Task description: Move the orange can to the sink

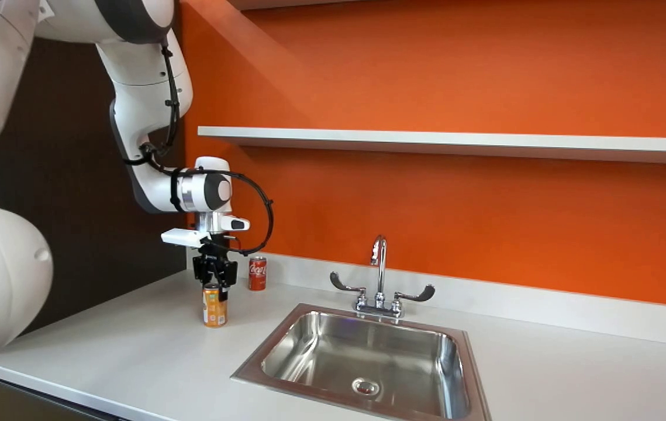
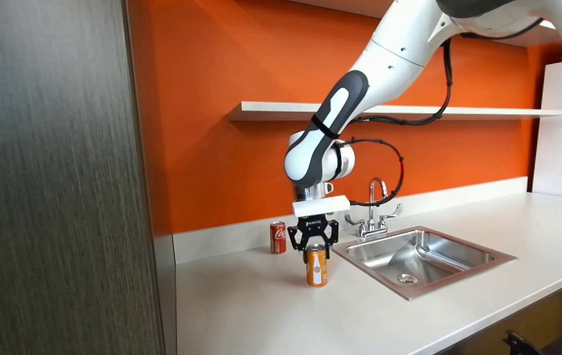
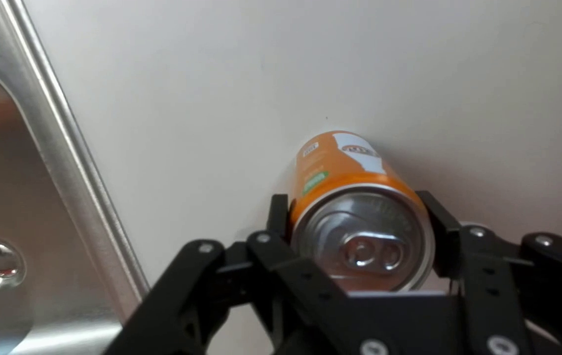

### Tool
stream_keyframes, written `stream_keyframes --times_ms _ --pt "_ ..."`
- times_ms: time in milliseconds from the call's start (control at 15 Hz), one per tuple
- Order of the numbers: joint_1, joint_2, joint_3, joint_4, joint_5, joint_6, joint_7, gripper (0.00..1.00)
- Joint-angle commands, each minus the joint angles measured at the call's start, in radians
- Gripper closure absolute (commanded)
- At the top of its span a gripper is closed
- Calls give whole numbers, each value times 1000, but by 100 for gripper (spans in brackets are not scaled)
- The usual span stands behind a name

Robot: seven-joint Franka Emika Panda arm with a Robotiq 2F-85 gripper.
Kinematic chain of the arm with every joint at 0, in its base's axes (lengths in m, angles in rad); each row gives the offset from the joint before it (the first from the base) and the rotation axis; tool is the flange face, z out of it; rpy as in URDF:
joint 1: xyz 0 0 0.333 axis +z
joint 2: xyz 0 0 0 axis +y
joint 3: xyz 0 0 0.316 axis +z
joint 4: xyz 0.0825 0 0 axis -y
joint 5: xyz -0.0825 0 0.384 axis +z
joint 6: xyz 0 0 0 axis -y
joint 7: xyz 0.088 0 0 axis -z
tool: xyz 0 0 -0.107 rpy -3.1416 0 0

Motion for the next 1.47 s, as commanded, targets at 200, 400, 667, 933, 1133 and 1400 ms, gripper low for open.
stream_keyframes --times_ms 200,400,667,933,1133,1400 --pt "24 -71 -7 -22 2 -6 37 61" --pt "29 -123 -6 -40 -7 -9 49 61" --pt "18 -168 -2 -54 -5 -5 63 61" --pt "2 -215 -10 -89 -8 7 86 61" --pt "-21 -249 -24 -127 2 18 110 61" --pt "-74 -291 -53 -199 21 49 137 61"
